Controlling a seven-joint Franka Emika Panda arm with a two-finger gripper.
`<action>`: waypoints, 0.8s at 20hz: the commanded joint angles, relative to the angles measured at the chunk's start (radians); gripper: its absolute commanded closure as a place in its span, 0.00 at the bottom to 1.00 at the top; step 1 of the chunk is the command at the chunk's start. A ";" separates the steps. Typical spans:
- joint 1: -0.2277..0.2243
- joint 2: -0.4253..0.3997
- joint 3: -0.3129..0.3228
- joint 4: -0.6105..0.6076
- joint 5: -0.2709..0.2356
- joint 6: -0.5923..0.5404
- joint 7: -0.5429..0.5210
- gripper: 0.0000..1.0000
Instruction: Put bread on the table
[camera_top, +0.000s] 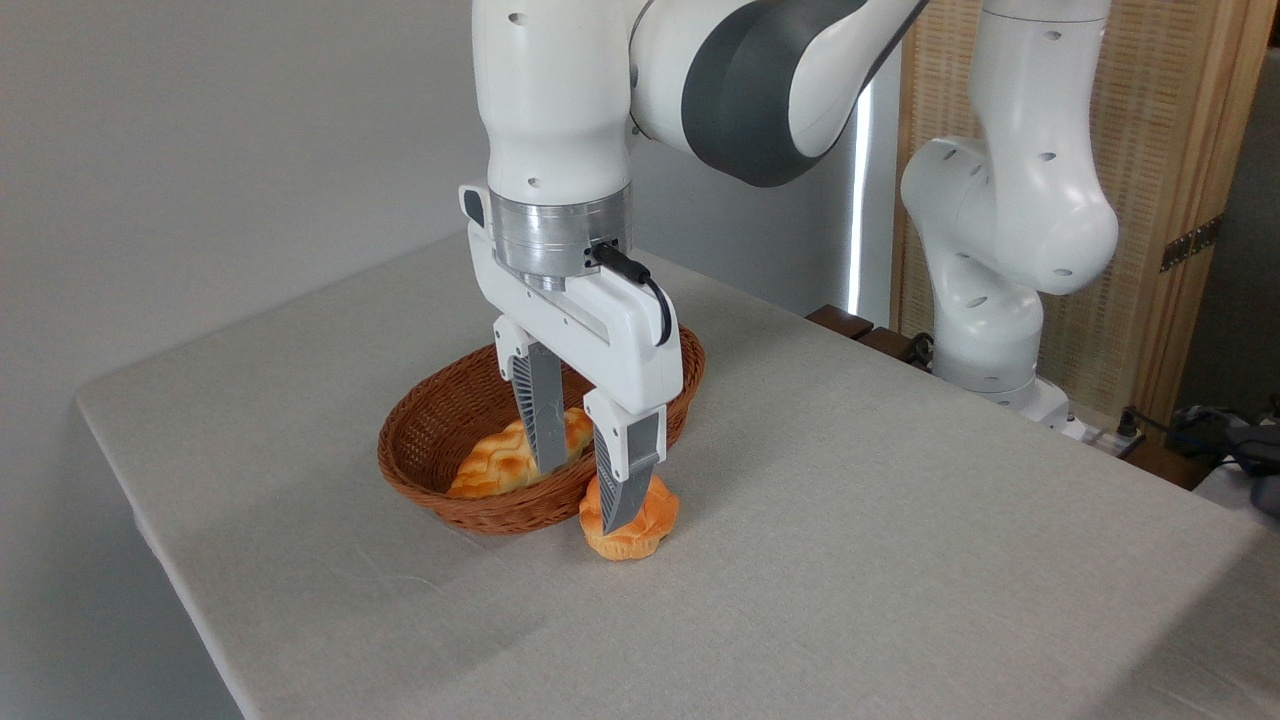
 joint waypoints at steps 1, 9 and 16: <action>-0.151 0.005 0.006 0.013 0.002 -0.007 -0.006 0.00; -0.131 0.005 0.016 0.013 -0.003 -0.008 -0.110 0.00; -0.197 0.019 0.003 0.006 -0.008 -0.013 -0.345 0.00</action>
